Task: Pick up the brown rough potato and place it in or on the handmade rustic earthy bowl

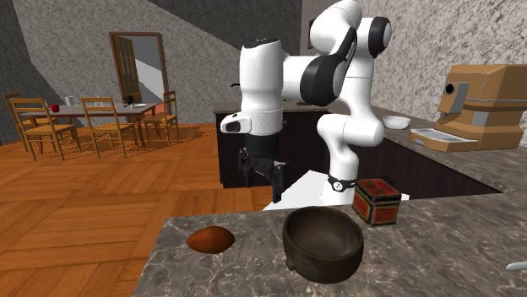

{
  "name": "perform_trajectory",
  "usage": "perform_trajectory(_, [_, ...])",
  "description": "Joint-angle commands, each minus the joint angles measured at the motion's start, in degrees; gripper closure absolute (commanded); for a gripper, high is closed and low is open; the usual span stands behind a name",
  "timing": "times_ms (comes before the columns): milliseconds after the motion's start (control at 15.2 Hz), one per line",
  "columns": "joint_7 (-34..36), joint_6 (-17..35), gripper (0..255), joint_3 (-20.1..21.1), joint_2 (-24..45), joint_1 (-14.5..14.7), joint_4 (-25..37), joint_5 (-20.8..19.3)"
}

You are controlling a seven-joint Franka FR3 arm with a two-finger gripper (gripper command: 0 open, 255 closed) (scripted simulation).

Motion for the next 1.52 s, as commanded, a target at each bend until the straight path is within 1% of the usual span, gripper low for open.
perform_trajectory(0, [1.39,1.36,0,-0.25,4.83,-0.40,3.62,-0.74])
perform_trajectory(528, [5.20,3.24,0,-2.46,21.23,-2.05,18.58,-2.91])
perform_trajectory(594, [5.36,3.22,0,-2.59,22.03,-2.13,19.42,-2.97])
perform_trajectory(1056, [5.42,8.30,0,-2.73,24.49,-2.38,16.81,-3.06])
perform_trajectory(1452, [5.42,8.30,0,-2.73,24.49,-2.38,16.81,-3.06])
